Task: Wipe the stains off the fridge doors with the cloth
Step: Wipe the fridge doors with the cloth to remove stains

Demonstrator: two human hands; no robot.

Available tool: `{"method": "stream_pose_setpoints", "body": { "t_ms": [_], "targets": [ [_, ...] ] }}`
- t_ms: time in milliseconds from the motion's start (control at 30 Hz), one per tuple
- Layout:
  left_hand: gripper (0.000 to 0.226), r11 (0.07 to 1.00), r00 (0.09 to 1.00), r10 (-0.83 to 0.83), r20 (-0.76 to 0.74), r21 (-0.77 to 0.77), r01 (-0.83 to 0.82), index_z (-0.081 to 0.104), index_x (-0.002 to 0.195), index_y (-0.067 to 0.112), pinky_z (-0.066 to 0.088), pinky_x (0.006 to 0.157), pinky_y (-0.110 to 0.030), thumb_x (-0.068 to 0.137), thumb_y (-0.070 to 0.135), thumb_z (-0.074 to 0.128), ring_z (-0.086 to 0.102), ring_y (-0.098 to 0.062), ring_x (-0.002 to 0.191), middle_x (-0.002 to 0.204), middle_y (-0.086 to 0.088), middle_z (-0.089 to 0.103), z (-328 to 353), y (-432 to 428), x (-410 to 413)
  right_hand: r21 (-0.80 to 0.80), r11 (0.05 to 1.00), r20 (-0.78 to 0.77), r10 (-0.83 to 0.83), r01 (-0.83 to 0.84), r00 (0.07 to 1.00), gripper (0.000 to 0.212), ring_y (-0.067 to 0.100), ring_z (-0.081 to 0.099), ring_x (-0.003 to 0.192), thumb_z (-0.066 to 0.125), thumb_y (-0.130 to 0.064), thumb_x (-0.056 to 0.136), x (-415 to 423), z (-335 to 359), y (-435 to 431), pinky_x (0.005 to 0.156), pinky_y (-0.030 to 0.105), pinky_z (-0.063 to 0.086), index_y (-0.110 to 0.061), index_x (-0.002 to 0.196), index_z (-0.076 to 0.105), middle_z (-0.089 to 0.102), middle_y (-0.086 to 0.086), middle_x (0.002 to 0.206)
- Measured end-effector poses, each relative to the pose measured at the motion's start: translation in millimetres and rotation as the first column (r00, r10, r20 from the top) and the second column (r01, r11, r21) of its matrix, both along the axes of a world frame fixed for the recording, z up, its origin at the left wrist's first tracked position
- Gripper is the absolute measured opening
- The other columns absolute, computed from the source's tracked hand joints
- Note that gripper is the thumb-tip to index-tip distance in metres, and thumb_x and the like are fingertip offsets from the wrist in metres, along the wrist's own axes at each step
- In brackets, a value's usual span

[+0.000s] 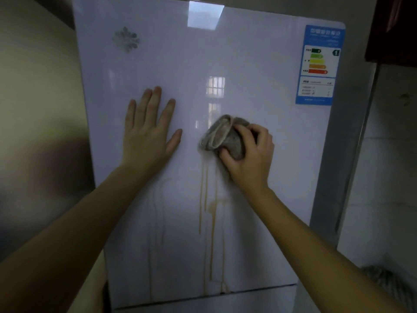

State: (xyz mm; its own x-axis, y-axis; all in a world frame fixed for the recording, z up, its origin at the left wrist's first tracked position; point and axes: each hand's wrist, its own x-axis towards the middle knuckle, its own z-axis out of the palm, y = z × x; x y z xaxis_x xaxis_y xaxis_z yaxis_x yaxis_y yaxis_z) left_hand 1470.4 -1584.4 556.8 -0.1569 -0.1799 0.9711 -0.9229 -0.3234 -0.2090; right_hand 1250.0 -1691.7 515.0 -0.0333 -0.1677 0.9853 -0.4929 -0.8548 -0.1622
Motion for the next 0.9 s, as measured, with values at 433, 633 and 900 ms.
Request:
{"method": "stream_pose_setpoints", "body": {
  "t_ms": [433, 633, 900],
  "targets": [
    [0.063, 1.0, 1.0, 0.016, 0.014, -0.021, -0.015, 0.035, 0.155, 0.017, 0.021, 0.124, -0.052, 0.103, 0.051, 0.038, 0.025, -0.032, 0.153, 0.164, -0.015, 0.027, -3, -4, 7, 0.019, 1.0, 0.013, 0.014, -0.014, 1.0, 0.06, 0.029, 0.052, 0.116, 0.083, -0.036, 0.074, -24, -22, -12, 0.099, 0.044, 0.045, -0.015, 0.129, 0.068, 0.055, 0.012, 0.127],
    [0.064, 1.0, 1.0, 0.006, -0.017, -0.007, -0.006, 0.032, 0.156, 0.015, 0.019, 0.124, -0.054, 0.102, 0.049, 0.038, 0.021, -0.033, 0.154, 0.165, -0.016, 0.024, -4, -5, 2, -0.047, 0.999, -0.25, -0.003, -0.009, 0.968, 0.062, 0.03, 0.051, 0.116, 0.075, -0.046, 0.077, -21, -74, 0, 0.095, 0.041, 0.042, -0.015, 0.13, 0.067, 0.052, 0.011, 0.129],
    [0.064, 0.998, 0.997, -0.019, -0.072, 0.051, 0.023, 0.031, 0.156, 0.013, 0.015, 0.125, -0.055, 0.1, 0.045, 0.04, 0.017, -0.034, 0.155, 0.166, -0.017, 0.02, -3, 0, -6, 0.259, 0.966, 0.145, -0.011, -0.027, 0.989, 0.064, 0.028, 0.048, 0.122, 0.082, -0.034, 0.08, -61, -109, -12, 0.105, 0.049, 0.047, -0.013, 0.136, 0.059, 0.046, 0.007, 0.131]
  ]
}}
